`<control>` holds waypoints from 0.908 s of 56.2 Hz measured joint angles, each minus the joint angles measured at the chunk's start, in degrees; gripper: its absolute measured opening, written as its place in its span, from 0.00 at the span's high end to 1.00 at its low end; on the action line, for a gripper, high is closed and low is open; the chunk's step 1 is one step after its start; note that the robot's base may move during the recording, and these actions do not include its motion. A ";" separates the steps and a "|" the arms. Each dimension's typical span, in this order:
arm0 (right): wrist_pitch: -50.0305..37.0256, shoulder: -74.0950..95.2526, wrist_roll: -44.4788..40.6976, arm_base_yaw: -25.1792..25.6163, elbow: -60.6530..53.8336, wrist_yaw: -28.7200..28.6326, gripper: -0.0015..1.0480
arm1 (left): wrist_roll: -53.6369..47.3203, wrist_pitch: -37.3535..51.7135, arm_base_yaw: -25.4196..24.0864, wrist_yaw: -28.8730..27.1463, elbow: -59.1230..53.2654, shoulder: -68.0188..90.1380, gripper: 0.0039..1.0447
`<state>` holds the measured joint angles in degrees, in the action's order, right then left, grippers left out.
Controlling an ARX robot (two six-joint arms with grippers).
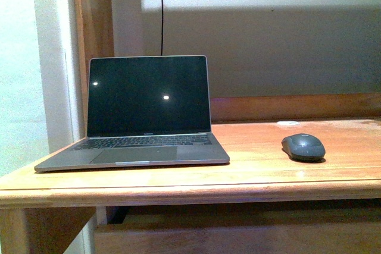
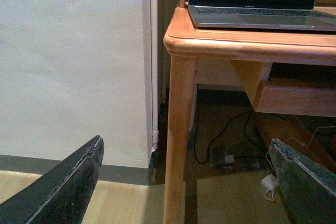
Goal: Place mouse
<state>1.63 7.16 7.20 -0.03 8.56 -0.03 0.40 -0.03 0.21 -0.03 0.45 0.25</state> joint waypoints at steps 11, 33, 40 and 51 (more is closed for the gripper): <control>-0.52 -1.90 -5.70 0.00 -2.62 -0.13 0.70 | 0.00 0.00 0.00 0.00 0.00 0.00 0.07; -1.16 -4.26 -6.84 0.00 -5.60 -0.13 0.97 | 0.00 0.00 0.00 0.00 0.00 0.00 0.07; -1.42 -5.90 -6.86 0.00 -7.15 -0.13 0.97 | 0.00 0.00 0.00 0.02 0.00 0.00 0.07; -1.51 -6.75 -6.86 0.00 -7.69 -0.13 0.97 | 0.00 0.00 0.00 0.00 0.00 0.00 0.07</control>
<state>0.12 0.40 0.34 -0.03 0.86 -0.16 0.40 -0.03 0.21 -0.03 0.45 0.25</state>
